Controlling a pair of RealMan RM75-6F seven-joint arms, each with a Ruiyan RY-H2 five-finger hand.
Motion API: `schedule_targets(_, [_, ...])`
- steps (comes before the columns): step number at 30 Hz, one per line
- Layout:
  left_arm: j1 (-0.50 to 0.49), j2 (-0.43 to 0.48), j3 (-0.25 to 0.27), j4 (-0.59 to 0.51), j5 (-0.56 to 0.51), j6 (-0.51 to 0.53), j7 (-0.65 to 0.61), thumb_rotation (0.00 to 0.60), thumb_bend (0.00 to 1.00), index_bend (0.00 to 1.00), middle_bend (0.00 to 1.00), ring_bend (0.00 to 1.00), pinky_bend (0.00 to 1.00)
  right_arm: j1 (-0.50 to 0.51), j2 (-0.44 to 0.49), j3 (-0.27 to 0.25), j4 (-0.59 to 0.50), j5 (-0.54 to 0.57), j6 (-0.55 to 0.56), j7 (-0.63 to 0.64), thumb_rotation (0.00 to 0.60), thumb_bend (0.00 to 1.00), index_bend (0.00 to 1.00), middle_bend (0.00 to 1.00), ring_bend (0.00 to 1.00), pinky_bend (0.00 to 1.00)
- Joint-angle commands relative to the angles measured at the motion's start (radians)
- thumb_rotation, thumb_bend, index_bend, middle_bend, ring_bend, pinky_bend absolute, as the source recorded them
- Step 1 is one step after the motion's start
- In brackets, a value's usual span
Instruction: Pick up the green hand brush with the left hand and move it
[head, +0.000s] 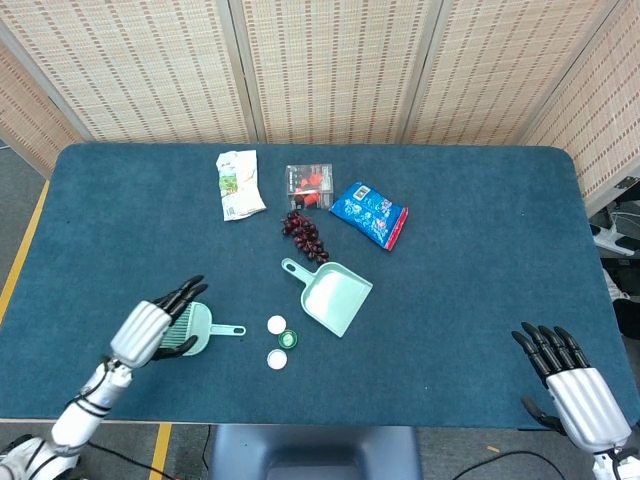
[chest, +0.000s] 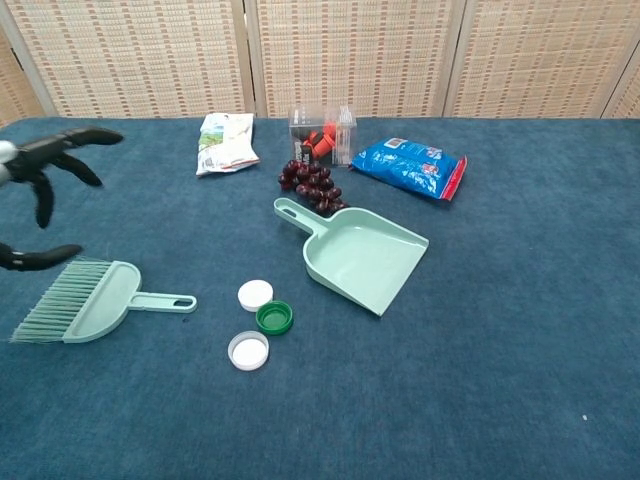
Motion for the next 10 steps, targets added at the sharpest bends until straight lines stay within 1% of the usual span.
schedule_targets(1, [0.180, 0.088, 0.051, -0.005, -0.005, 0.194, 0.090, 0.600, 0.35, 0.00, 0.00, 0.00, 0.13, 0.002, -0.004, 0.001, 0.001, 0.004, -0.006, -0.007, 0.600, 0.21, 0.00, 0.00, 0.00, 0.00])
schedule_targets(2, [0.222, 0.076, 0.047, 0.031, -0.028, 0.227, 0.082, 0.600, 0.35, 0.00, 0.00, 0.00, 0.12, 0.002, -0.007, 0.003, 0.000, 0.007, -0.008, -0.014, 0.600, 0.22, 0.00, 0.00, 0.00, 0.00])
schedule_targets(3, [0.233, 0.070, 0.048, 0.055, -0.031, 0.226, 0.086, 0.600, 0.35, 0.00, 0.00, 0.00, 0.10, 0.003, -0.009, 0.004, 0.000, 0.008, -0.009, -0.019, 0.600, 0.21, 0.00, 0.00, 0.00, 0.00])
schedule_targets(4, [0.230, 0.078, 0.061, 0.071, -0.016, 0.210, 0.088, 0.600, 0.35, 0.00, 0.00, 0.00, 0.09, 0.004, -0.012, 0.007, 0.001, 0.009, -0.009, -0.023, 0.600, 0.21, 0.00, 0.00, 0.00, 0.00])
schedule_targets(6, [0.225, 0.094, 0.065, 0.055, -0.016, 0.178, 0.037, 0.600, 0.35, 0.00, 0.00, 0.00, 0.07, 0.004, -0.017, 0.010, 0.000, 0.021, -0.014, -0.034, 0.600, 0.21, 0.00, 0.00, 0.00, 0.00])
schedule_targets(8, [0.216, 0.105, 0.071, 0.050, -0.004, 0.145, 0.043, 0.600, 0.35, 0.00, 0.00, 0.00, 0.07, 0.002, -0.021, 0.014, -0.002, 0.025, -0.011, -0.045, 0.600, 0.22, 0.00, 0.00, 0.00, 0.00])
schedule_targets(10, [0.215, 0.101, 0.069, 0.051, 0.003, 0.134, 0.059, 0.600, 0.35, 0.00, 0.00, 0.00, 0.07, 0.000, -0.023, 0.015, -0.003, 0.029, -0.007, -0.052, 0.600, 0.21, 0.00, 0.00, 0.00, 0.00])
